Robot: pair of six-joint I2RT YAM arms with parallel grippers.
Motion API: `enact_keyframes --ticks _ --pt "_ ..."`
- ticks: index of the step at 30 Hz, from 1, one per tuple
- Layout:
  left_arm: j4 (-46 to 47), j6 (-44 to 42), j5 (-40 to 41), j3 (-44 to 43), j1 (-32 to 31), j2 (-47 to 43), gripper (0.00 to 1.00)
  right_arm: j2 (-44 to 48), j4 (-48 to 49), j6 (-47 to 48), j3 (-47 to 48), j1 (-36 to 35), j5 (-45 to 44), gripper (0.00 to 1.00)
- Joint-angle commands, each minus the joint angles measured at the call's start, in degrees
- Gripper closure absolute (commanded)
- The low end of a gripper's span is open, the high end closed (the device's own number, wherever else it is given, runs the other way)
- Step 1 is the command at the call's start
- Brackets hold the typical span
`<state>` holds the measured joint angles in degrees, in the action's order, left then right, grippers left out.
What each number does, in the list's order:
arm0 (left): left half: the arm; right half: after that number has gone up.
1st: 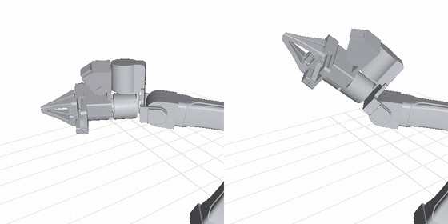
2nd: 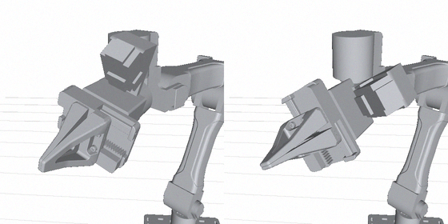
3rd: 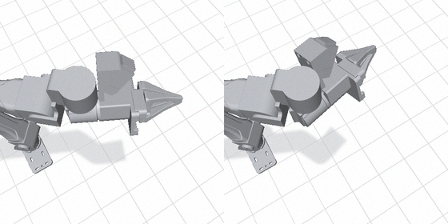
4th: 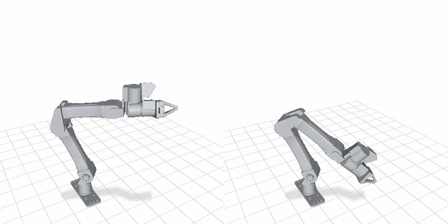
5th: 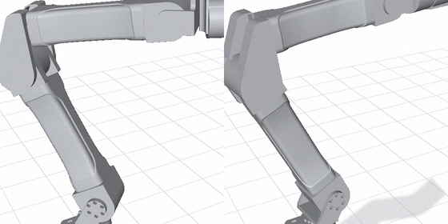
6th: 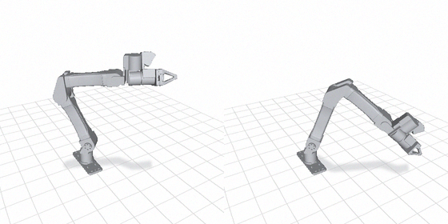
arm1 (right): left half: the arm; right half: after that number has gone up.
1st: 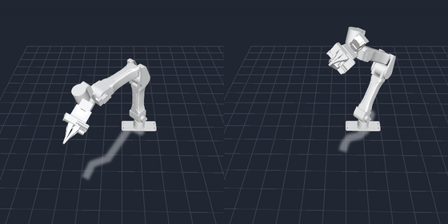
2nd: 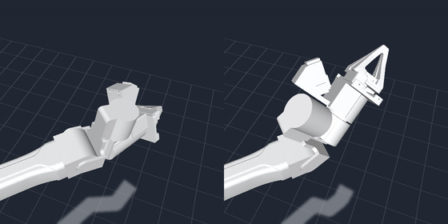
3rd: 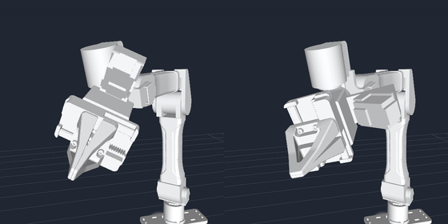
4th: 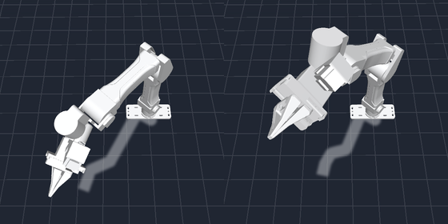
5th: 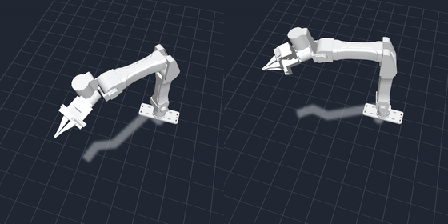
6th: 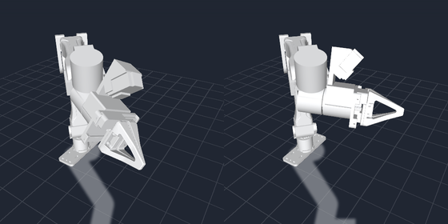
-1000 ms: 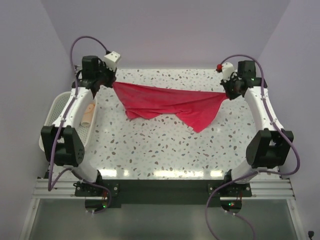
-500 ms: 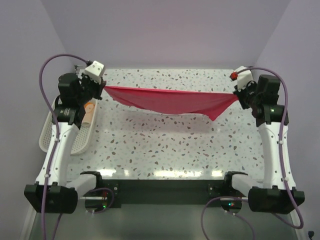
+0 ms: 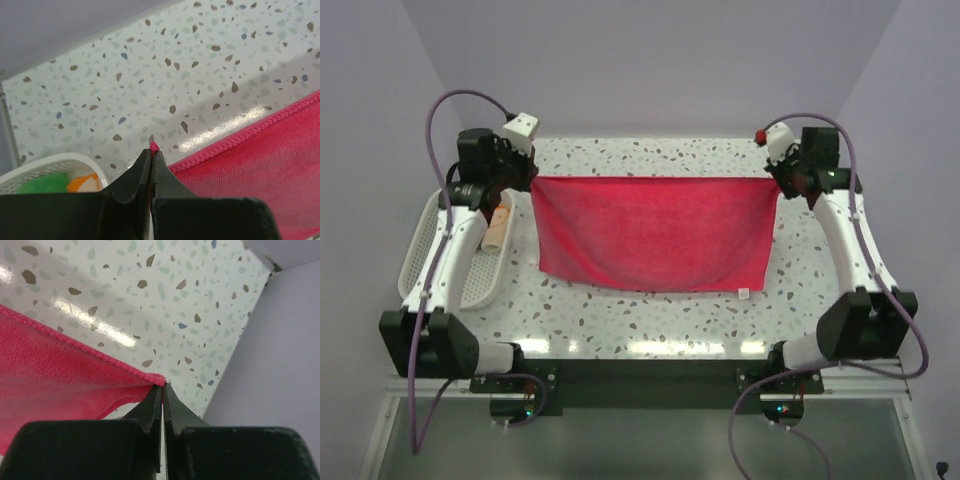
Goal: Roll the towels
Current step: Flatten the towel
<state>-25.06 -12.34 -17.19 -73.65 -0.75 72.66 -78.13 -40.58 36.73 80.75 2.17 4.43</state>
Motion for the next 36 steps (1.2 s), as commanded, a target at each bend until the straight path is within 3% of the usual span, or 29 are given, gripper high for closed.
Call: enact_keyframes --ticks 1,8,14,15,16,17,18,24,28,31,36 --pt "0.88 3.63 3.99 -1.06 -0.12 10.09 1.00 -9.21 4.27 1.77 1.69 -4.43 -7.93 1.00" --pt "11.34 6.62 8.75 -5.80 -2.85 29.88 1.00 -31.27 7.88 -2.45 11.26 -7.97 -12.50 1.00" --pt "12.67 7.94 8.49 -21.08 -2.94 48.52 1.00 -45.87 8.76 -7.90 24.86 -8.77 -18.31 1.00" --pt "12.75 8.29 8.23 -22.67 -2.94 50.02 0.99 -47.97 8.33 -8.08 26.11 -8.77 -19.18 0.96" --pt "12.84 9.17 7.18 -24.94 -2.85 52.21 0.93 -48.78 7.80 -8.69 27.34 -8.77 -19.89 0.71" --pt "12.49 9.26 6.82 -26.01 -2.85 52.93 0.75 -49.57 7.19 -8.87 29.36 -8.68 -20.16 0.59" --pt "11.45 9.26 6.38 -26.98 -2.85 53.63 0.70 -49.93 5.96 -9.04 30.33 -8.68 -20.33 0.54" --pt "9.51 7.33 9.63 -23.92 -2.06 47.32 0.49 -44.32 -0.01 -8.43 28.51 -8.59 -16.23 0.47" --pt "4.33 0.06 9.28 -15.16 -1.71 35.84 0.48 -36.67 -8.89 -7.21 23.24 -8.50 -7.25 0.51" --pt "0.20 -7.39 5.25 -7.14 -1.71 27.74 0.54 -31.75 -16.88 -5.89 18.05 -8.42 -0.40 0.57" --pt "-8.24 -14.81 1.73 3.92 -1.62 20.16 0.65 -24.72 -18.93 -4.65 4.17 -8.33 3.48 0.70"
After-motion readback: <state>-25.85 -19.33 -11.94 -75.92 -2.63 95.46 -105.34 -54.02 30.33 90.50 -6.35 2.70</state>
